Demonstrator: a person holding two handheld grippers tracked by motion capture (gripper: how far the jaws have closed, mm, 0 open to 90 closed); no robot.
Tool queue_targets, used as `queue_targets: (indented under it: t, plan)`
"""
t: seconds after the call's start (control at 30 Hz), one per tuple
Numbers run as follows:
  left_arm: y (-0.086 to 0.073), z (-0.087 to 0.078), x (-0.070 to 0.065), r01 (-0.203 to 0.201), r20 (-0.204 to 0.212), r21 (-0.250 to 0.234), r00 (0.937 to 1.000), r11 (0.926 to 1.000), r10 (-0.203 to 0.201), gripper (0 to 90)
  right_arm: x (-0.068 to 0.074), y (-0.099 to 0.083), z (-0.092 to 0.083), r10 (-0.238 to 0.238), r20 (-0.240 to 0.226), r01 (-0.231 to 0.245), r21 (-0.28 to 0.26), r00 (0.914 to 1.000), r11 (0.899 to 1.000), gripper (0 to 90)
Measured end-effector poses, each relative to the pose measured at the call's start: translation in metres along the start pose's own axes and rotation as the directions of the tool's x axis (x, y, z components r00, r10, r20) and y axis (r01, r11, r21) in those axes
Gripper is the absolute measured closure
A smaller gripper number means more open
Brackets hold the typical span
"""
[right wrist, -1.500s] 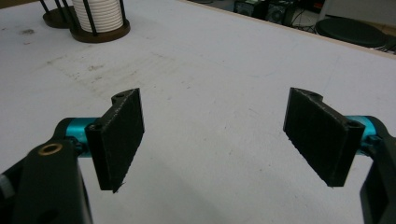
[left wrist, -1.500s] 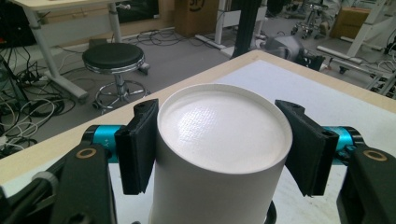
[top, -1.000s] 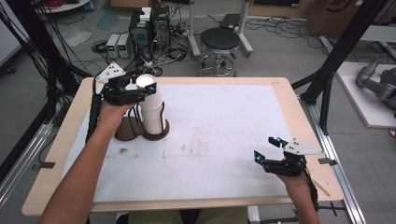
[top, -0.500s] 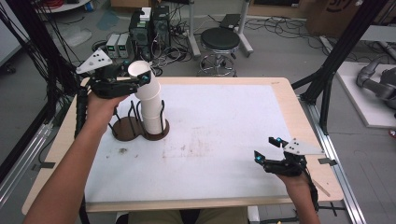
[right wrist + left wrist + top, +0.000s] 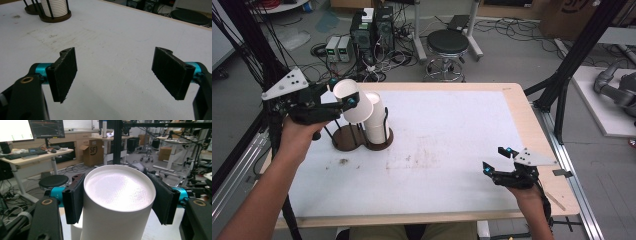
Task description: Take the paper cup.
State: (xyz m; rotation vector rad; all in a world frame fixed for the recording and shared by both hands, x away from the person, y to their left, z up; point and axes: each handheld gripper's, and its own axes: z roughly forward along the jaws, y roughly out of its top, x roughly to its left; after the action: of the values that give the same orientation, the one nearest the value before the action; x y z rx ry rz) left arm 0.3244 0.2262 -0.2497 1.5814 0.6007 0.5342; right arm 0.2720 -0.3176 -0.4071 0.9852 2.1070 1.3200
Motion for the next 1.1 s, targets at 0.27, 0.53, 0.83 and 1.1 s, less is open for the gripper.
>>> queue_targets:
  t: [0.27,0.53,0.83,1.1]
  plan:
    - [-0.034,-0.012,-0.012,0.022,0.057,-0.003,0.9981,0.9997,-0.022,34.6,0.002,0.001,0.002,-0.003,-0.01,0.003,0.002,0.9999,1.0,20.7]
    - [-0.068,-0.012,-0.025,0.051,0.131,0.012,0.9899,0.9986,-0.052,34.6,0.004,0.002,0.005,-0.005,-0.021,0.005,0.001,0.9998,1.0,20.7]
    - [-0.088,-0.001,-0.034,0.075,0.178,0.012,0.9811,0.9971,-0.076,34.6,0.01,0.005,0.011,-0.012,-0.041,0.013,0.012,0.9991,1.0,20.7]
    - [-0.091,0.013,-0.045,0.057,0.215,0.015,0.975,0.9983,-0.058,34.6,0.015,0.008,0.015,-0.029,-0.059,0.029,0.011,0.9978,1.0,20.7]
